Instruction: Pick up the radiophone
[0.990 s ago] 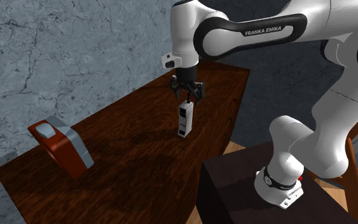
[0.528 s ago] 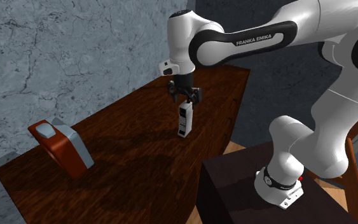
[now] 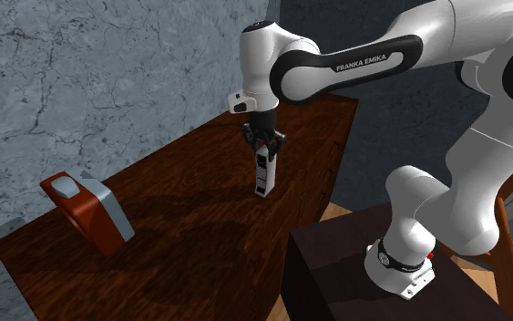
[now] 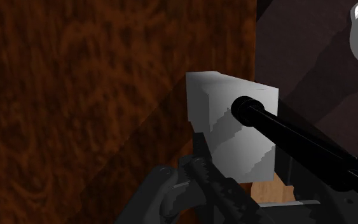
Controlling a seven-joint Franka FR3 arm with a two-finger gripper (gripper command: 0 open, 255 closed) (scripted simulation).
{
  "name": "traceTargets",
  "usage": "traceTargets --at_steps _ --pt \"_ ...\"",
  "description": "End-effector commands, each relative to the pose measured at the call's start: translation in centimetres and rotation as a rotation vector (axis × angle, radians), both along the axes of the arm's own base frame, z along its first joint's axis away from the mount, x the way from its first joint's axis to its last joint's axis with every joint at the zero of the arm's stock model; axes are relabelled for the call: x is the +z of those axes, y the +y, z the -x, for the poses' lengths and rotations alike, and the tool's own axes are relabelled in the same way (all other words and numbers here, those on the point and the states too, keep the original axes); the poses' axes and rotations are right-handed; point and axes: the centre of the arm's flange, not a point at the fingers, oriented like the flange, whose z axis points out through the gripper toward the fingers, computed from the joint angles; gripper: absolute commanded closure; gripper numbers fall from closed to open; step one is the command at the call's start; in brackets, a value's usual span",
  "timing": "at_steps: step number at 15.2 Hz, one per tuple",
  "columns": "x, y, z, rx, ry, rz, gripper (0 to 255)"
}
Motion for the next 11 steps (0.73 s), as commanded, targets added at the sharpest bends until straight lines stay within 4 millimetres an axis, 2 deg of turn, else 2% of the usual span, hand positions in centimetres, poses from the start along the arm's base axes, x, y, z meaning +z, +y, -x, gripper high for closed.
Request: traceTargets --at_steps 1,5,11 --pt "-0.1 0.0 0.0 0.0 0.001 -0.001 255" --pt "-0.1 0.0 0.1 0.0 0.001 -0.001 255" --pt "3.1 0.0 0.1 0.0 0.001 -0.001 255"
